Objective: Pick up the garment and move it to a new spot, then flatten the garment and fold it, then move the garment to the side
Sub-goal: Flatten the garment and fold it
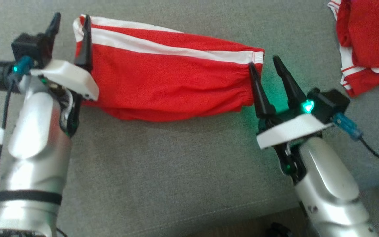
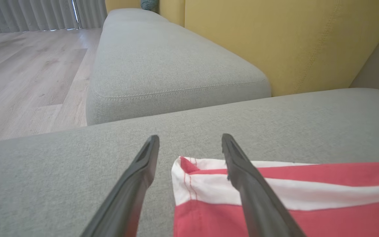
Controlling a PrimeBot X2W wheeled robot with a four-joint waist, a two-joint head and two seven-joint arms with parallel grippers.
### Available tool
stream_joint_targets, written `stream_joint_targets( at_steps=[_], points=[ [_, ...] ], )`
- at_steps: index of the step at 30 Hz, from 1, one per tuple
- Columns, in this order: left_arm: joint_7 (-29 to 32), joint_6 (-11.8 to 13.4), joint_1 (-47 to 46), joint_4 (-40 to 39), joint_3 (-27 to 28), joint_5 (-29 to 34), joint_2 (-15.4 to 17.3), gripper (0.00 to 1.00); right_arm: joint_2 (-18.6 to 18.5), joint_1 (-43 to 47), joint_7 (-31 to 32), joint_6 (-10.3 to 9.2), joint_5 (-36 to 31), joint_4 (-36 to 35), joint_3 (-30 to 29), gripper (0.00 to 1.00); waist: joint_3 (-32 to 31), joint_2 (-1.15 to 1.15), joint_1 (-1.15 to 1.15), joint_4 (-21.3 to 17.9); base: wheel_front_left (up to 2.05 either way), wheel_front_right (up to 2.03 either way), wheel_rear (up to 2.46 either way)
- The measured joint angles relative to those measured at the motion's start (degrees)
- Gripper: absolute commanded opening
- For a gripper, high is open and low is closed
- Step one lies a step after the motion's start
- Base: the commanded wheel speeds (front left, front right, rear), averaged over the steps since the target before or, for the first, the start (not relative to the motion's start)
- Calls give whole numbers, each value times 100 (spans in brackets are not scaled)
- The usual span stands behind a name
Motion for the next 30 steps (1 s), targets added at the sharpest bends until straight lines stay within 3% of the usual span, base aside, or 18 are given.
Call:
stream_joint_targets(
  at_steps=[11,21,30],
  points=[
    [209,-71,1150,-236,11,-344,-54,100,2,1090,35,0,-578,-509,-932,100,-670,0,0,198,0,0,0],
    [1460,-212,1233,-313,20,-795,-10,100,9,1500,368,0,-743,-1456,-1202,100,-828,0,0,153,0,0,0],
    [2172,-66,1198,-302,83,-960,175,100,20,1525,435,0,-743,-1978,-1158,100,-590,0,0,-36,0,0,0]
  ],
)
